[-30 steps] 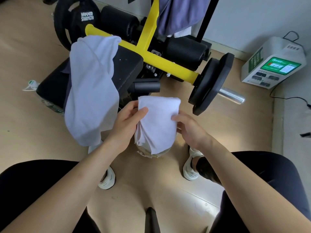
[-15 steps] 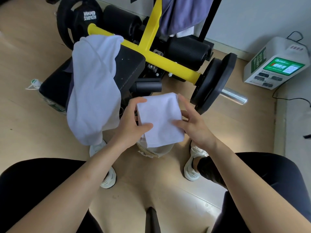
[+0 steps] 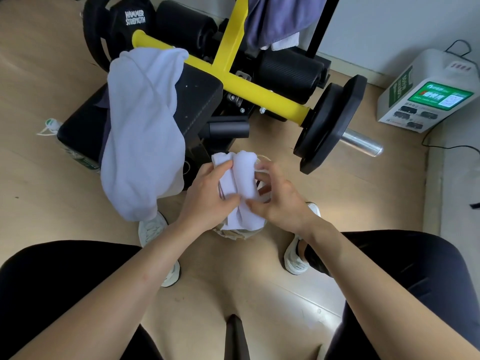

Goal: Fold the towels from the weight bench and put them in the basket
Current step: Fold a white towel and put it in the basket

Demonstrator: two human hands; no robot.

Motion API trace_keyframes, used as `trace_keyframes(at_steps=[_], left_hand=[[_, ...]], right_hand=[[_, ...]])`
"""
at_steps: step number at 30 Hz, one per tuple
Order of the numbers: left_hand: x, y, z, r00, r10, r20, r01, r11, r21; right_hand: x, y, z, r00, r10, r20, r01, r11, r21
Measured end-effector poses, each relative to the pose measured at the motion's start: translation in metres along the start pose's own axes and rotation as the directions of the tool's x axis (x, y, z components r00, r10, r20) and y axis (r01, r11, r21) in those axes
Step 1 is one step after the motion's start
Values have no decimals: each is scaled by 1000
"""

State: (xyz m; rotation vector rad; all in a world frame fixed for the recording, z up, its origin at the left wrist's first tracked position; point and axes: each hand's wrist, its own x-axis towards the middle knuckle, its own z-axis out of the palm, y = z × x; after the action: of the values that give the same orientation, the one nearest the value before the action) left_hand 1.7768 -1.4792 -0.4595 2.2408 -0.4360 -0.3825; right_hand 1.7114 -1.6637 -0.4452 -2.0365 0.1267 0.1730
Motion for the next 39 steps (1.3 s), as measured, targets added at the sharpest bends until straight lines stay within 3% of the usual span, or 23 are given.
trace_keyframes(at_steps=[3,6,10,13,16,21,25,29,33,35,37,39], left_hand=[[0,4,-3,999,-41,31,44,991,-127],[0,3,-3,996,-75,54,86,967,-242],[2,-1,3,982,-105,156,164,884,-438],[0,-6,10,962,-113,247,235,804,-547],[-6,-14,24,920,-181,349,366,715,-595],[-16,-19,45,920,-193,341,374,693,-617],[-17,-24,53,936,-142,323,308,775,-552],[-3,-28,62,911,-160,380,358,764,-537],[31,-36,92,920,-270,284,387,739,-551],[49,-44,113,912,-331,241,409,722,-559],[67,-54,135,891,-407,201,447,705,-551],[84,-65,155,847,-497,191,508,647,-569]], right_hand=[[-2,2,4,1000,11,19,-13,992,129],[-2,3,6,998,-69,6,67,980,188],[-1,16,7,993,-119,4,118,989,93],[-4,27,5,995,25,93,-44,977,208],[-13,32,10,947,125,296,-261,838,479],[-14,45,14,926,201,319,-349,778,522],[-8,52,13,931,208,299,-333,820,466],[7,67,2,901,174,397,-349,833,429],[42,95,-12,879,350,324,-452,826,336],[65,123,-22,879,429,209,-468,861,200],[85,155,-30,868,484,107,-483,875,-40],[99,183,-32,851,517,91,-492,847,-201]])
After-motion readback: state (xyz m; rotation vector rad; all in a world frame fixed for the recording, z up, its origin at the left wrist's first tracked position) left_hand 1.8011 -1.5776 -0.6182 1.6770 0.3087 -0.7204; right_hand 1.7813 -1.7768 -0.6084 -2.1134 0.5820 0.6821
